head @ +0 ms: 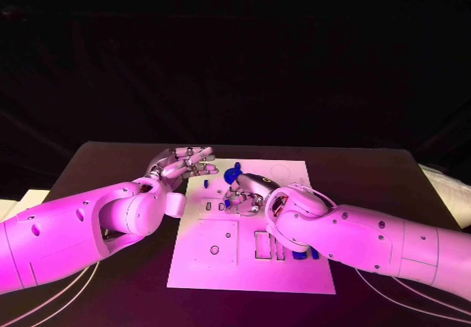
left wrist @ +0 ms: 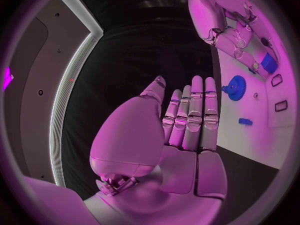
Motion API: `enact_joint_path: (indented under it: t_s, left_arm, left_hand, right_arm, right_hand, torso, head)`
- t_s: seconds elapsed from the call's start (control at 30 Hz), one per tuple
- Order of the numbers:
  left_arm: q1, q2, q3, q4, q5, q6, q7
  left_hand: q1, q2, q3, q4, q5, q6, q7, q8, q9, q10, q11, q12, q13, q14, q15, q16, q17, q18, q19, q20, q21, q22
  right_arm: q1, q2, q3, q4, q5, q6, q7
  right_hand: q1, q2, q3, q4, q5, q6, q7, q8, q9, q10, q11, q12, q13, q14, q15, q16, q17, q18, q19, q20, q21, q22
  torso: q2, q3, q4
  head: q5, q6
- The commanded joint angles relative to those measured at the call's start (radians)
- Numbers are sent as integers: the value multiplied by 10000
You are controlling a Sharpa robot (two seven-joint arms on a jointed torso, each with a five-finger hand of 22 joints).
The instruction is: Assemble the parts on the task board
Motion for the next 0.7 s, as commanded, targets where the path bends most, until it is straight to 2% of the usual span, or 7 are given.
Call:
enact_joint_path:
  t_s: [0.03,0.17,0.2,0.4,0.47,0.57,0.7]
  left_arm:
    - [11,5,6,43,36,52,142]
    - [12,1,6,48,37,53,138]
    - [12,0,6,51,37,53,138]
    - [12,2,6,69,39,57,132]
    - [13,1,6,74,40,56,130]
    - [13,-1,6,78,43,59,123]
    - [13,4,6,77,48,64,118]
  left_hand:
    - [10,56,-17,-61,-17,33,24,-68,-5,48,17,-58,-7,15,24,-51,10,105,89,-12,-34,-14]
    - [10,56,-17,-61,-17,33,24,-68,-5,48,17,-58,-7,15,24,-51,10,105,89,-12,-34,-14]
    - [10,56,-17,-61,-17,33,24,-68,-5,48,17,-58,-7,15,24,-51,10,105,89,-12,-34,-14]
    - [10,56,-17,-61,-17,33,24,-68,-5,48,17,-58,-7,15,24,-51,10,105,89,-12,-34,-14]
    - [10,56,-17,-61,-17,33,24,-68,-5,48,17,-58,-7,15,24,-51,10,105,89,-12,-34,-14]
    - [10,56,-17,-61,-17,33,24,-68,-5,48,17,-58,-7,15,24,-51,10,105,89,-12,-34,-14]
    - [10,56,-17,-61,-17,33,24,-68,-5,48,17,-58,-7,15,24,-51,10,105,89,-12,-34,-14]
  right_arm:
    - [-34,61,-8,-38,-354,238,-197]
    - [-61,124,-14,-106,-382,262,-207]
    - [-64,135,-16,-126,-394,268,-215]
    - [-73,144,-19,-220,-534,314,-337]
    - [-74,131,-20,-238,-598,359,-389]
    - [-76,120,-21,-241,-665,479,-445]
    - [-77,128,-22,-216,-701,628,-504]
  right_hand:
    - [-13,65,50,6,29,112,-23,57,59,-37,-20,-32,18,874,-36,-38,1904,19,-85,3,-59,-9]
    - [-24,57,53,4,30,116,-23,56,60,-36,-21,-38,15,872,-37,-44,1894,22,-93,2,-67,-23]
    - [-24,57,53,4,30,116,-23,56,60,-36,-21,-38,15,872,-37,-44,1894,22,-93,2,-67,-23]
    - [-68,10,60,-6,29,103,-19,39,58,-51,-18,-83,-15,871,-40,-48,1890,30,-114,-1,-91,-62]
    - [-110,-45,61,-17,21,83,-10,18,53,-78,-13,-142,-57,870,-38,-52,1886,33,-124,-1,-104,-80]
    - [-144,-94,62,-28,18,53,2,-8,46,-95,-5,-180,-82,870,-33,-54,1884,36,-132,0,-116,-97]
    - [-191,-152,57,-32,19,30,16,-31,40,-120,5,-234,-120,869,-26,-57,1881,37,-136,4,-124,-105]
  torso:
    - [8,8,1]
    - [-5,12,-4]
    - [-10,3,-8]
    - [-11,2,-3]
    - [-7,7,-8]
    - [-5,8,-10]
    - [-7,8,-14]
  head:
    - [21,-55]
    - [49,-91]
    - [61,-122]
    - [93,-133]
    - [85,-188]
    - [102,-111]
    - [88,-165]
